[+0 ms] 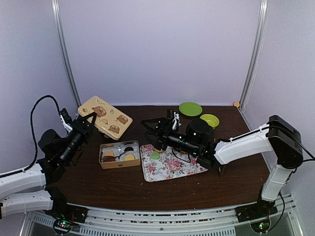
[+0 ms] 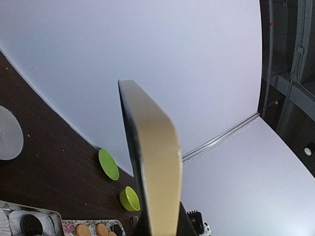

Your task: Pack the cookies

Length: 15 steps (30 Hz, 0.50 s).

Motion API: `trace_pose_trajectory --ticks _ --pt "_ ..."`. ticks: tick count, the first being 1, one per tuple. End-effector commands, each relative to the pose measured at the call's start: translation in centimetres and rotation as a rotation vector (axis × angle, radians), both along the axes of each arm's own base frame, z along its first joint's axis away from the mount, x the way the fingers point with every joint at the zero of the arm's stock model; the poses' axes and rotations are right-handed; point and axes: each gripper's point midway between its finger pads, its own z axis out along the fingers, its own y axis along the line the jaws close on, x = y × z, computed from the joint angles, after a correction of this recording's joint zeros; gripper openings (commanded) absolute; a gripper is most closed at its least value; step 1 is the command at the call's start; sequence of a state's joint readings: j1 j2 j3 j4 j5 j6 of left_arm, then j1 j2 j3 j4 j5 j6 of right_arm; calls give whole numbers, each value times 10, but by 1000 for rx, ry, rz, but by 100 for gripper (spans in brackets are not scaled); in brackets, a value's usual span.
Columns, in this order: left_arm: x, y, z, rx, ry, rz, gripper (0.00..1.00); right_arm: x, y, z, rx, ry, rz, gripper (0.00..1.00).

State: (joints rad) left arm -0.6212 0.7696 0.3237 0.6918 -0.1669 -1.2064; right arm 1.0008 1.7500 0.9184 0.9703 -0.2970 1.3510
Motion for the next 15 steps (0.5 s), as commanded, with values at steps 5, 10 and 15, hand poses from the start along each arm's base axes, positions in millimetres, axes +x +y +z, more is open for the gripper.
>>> trace_pose_trajectory --ticks 5,10,15 --pt "-4 7 19 -132 -83 41 0 -2 26 33 158 57 74 65" --pt "-10 10 13 -131 -76 39 0 -2 35 12 93 94 93 67" --pt "-11 6 7 -124 -60 20 0 -2 44 10 93 97 118 67"
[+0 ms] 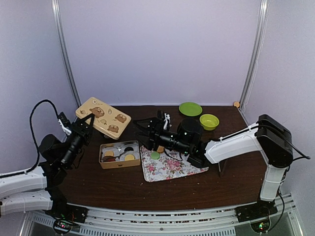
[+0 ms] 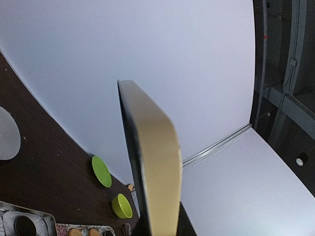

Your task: Pack the cookies

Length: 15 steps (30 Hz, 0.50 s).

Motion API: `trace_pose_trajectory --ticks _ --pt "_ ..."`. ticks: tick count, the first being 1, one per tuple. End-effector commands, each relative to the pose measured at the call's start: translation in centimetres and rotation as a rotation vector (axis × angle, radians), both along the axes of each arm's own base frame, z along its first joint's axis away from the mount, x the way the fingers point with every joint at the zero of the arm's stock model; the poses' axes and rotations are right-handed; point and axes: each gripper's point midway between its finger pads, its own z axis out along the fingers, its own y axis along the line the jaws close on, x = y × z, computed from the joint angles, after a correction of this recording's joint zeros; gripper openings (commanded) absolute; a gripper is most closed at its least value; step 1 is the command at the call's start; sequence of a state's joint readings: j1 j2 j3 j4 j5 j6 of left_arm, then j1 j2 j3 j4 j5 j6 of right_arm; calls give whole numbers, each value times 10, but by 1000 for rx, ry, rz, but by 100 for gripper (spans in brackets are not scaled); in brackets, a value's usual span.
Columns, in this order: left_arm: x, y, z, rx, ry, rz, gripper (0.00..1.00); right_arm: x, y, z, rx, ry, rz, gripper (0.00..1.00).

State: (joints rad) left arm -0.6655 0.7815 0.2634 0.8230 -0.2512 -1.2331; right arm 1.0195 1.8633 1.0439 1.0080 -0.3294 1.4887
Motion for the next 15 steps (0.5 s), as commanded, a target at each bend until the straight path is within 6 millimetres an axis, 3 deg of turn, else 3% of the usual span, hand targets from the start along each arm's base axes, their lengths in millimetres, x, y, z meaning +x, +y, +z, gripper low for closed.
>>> trace_pose_trajectory --ticks 1,10,15 --pt "-6 -1 8 -47 -38 -17 0 -4 16 5 10 -6 56 67" --pt "-9 -14 5 -92 -27 -79 0 0 32 1 -9 -4 94 57" --pt "-9 -15 7 -98 -31 -82 0 1 36 -6 -20 19 101 57"
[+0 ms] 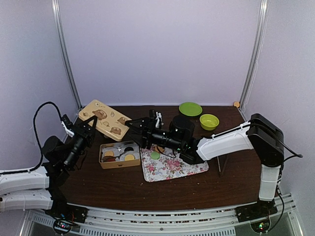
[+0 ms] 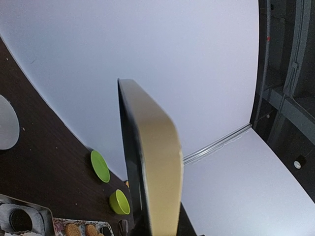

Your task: Pack the cookies

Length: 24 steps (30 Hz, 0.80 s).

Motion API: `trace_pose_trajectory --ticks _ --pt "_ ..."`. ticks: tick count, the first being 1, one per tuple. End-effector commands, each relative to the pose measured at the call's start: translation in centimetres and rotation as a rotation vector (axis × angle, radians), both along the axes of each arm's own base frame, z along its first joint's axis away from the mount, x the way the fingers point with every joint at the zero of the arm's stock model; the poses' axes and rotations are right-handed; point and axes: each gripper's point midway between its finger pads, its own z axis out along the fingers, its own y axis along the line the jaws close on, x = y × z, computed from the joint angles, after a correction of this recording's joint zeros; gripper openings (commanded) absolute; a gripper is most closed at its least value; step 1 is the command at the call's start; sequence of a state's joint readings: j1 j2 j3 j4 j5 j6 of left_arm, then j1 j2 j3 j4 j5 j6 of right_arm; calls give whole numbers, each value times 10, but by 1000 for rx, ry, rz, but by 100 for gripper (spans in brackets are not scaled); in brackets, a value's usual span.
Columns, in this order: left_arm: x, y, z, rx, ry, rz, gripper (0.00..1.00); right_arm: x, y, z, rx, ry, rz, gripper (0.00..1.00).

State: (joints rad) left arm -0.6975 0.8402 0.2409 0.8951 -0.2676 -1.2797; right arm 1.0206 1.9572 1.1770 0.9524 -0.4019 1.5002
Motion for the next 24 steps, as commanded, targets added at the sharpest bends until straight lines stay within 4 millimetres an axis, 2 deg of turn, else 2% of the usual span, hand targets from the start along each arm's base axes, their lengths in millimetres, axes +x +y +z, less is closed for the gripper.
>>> trace_pose_trajectory --ticks 1,4,8,11,18,20,24 --pt "-10 -6 18 -61 -60 -51 0 -1 7 -3 -7 12 26 58" --pt "-11 -8 18 -64 -61 -59 0 0 9 -3 -10 12 27 58" --pt "-11 -1 18 -62 -64 -28 0 -2 8 -3 -14 12 26 64" --pt "-11 -1 18 -41 -55 -24 0 -3 5 -6 -21 12 24 63" --pt "-12 -14 19 -64 -68 -90 0 -3 15 15 46 -17 58 42" --pt "-13 -15 18 -66 -69 -98 0 -4 15 20 54 -27 64 34" --pt "-14 -17 19 -42 -75 -107 0 -4 8 26 69 -48 57 9"
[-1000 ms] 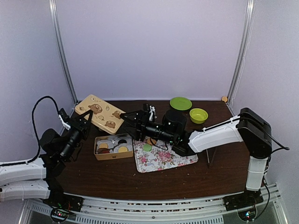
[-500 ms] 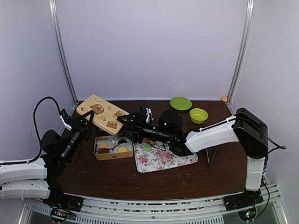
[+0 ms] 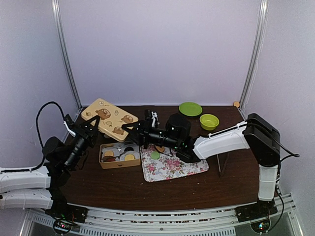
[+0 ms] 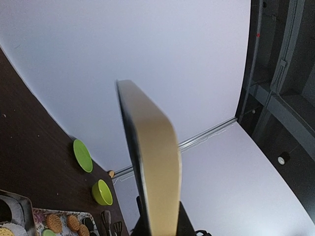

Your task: Pack the cookies

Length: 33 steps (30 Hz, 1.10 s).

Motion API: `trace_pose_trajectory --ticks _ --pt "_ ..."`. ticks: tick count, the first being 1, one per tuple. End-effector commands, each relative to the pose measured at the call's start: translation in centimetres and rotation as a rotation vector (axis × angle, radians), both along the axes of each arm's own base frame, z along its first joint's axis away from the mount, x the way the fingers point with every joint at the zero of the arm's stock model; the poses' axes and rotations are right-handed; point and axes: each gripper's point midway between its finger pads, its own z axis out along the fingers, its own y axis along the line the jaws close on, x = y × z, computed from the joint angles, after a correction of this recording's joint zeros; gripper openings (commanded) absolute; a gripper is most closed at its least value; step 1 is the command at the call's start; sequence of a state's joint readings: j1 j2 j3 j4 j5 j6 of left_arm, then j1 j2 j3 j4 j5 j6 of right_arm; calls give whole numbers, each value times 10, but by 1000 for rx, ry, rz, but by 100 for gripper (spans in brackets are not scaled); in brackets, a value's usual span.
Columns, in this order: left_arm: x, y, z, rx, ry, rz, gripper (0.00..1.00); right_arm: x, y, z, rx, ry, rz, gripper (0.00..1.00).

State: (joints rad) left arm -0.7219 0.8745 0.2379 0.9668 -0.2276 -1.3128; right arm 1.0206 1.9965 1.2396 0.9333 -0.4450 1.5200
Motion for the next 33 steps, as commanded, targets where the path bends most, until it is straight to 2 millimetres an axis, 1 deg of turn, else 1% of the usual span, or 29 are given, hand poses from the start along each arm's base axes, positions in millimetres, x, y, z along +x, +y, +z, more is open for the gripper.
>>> trace_pose_trajectory --ticks 1,2,3,5,7,8,9,11,12,14,18,19,21,23,27,33 --pt "-8 -5 12 13 -54 -33 1 -3 -7 25 65 -63 6 4" --pt "-9 -5 11 31 -53 -33 7 -3 -11 23 61 -67 0 0" --pt "-9 -6 6 52 -36 -35 16 -2 -16 23 58 -71 -4 0" --pt "-10 -5 -3 121 -23 -25 43 -2 -26 22 55 -80 -13 0" --pt "-13 -2 -10 178 -9 -19 63 0 -37 21 57 -94 -12 0" --pt "-14 -1 -13 213 0 -15 71 0 -42 22 59 -102 -8 0" --pt "-16 1 -17 250 10 -10 77 0 -48 18 49 -109 -1 0" --pt "-20 5 -38 384 68 -6 85 2 -59 12 13 -132 24 0" --pt "-24 10 -28 418 57 5 87 1 -63 7 -21 -147 56 0" --pt "-29 19 -30 537 68 27 92 3 -69 -8 -115 -182 102 0" --pt "-34 32 -44 788 94 50 95 8 -76 -35 -314 -278 209 0" --pt "-34 32 -47 834 97 39 96 9 -78 -42 -360 -311 234 0" --pt "-31 24 -54 902 105 -27 96 10 -80 -55 -435 -332 288 0" --pt "-26 13 -63 925 131 -123 96 11 -82 -64 -468 -345 326 0" --pt "-14 -6 -76 860 149 -299 93 10 -85 -77 -490 -360 384 0" --pt "-10 -23 -89 789 178 -466 91 7 -78 -87 -445 -349 463 0"
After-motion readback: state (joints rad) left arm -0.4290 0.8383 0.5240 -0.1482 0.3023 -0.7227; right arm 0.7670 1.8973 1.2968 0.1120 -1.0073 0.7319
